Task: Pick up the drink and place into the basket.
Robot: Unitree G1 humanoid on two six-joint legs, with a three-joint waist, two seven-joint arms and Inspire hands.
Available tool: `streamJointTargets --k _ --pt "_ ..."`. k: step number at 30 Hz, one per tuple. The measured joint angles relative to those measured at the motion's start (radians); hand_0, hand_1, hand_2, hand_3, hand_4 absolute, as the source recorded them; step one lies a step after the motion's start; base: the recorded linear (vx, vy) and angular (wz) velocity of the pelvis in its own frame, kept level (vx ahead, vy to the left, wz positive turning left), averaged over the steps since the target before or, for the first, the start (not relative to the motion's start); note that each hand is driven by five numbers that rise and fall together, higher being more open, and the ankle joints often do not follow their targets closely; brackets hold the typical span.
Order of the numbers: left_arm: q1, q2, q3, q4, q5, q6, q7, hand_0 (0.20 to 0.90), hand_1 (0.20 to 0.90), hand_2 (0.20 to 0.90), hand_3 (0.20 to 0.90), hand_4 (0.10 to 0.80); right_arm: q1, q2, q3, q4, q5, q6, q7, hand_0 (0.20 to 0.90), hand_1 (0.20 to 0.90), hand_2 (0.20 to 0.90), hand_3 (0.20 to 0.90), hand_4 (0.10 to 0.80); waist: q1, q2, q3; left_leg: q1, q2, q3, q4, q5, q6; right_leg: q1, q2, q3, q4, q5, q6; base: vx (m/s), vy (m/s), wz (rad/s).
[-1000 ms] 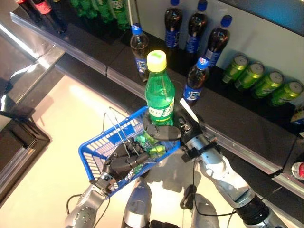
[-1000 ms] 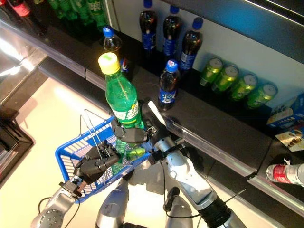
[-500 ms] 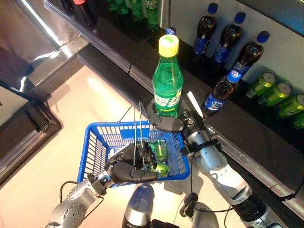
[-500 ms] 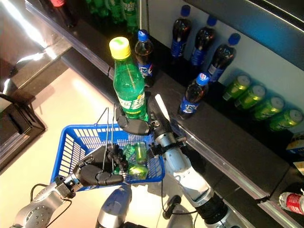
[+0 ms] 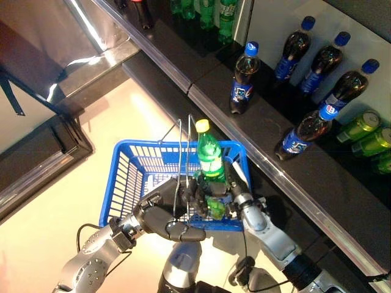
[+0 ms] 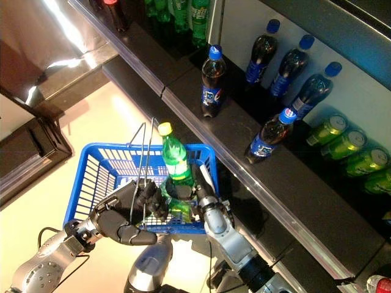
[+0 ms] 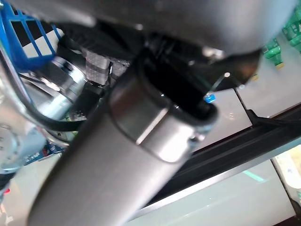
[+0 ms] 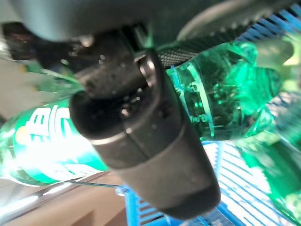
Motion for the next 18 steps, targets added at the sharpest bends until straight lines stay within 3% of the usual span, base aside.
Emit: streamJointTargets --k 6,12,18 --pt "0.003 0.001 -0.001 0.0 0.0 0.058 -0.004 0.3 0.3 0.3 0.2 0.1 0.031 0.022 0.001 0.085 0.001 -0.006 -0.009 0.3 0.3 0.3 0.2 0.1 -0.002 0.0 -0.002 -0.008 0.0 -0.002 0.0 0.0 0.0 -0.014 -0.002 0.0 0.009 -0.005 -0.002 -0.025 -0.012 0.0" --pt "0.015 0.01 -0.018 0.0 0.011 0.065 -0.004 0.3 0.3 0.3 0.2 0.1 0.022 0.037 0.042 0.175 -0.019 -0.006 0.007 0.3 0.3 0.3 0.2 0.1 -0.001 -0.001 -0.004 -0.018 0.002 -0.009 0.0 0.003 -0.004 -0.02 0.0 -0.004 0.009 -0.006 -0.002 -0.008 -0.01 0.01" --pt "0.015 0.016 -0.021 0.027 0.035 0.107 -0.004 0.3 0.3 0.3 0.2 0.1 -0.036 0.075 0.087 0.302 -0.169 0.082 0.102 0.3 0.3 0.3 0.2 0.1 0.009 -0.02 -0.081 -0.053 0.002 -0.017 0.0 0.004 -0.006 -0.053 0.001 -0.01 0.009 -0.007 -0.003 -0.012 -0.028 0.02"
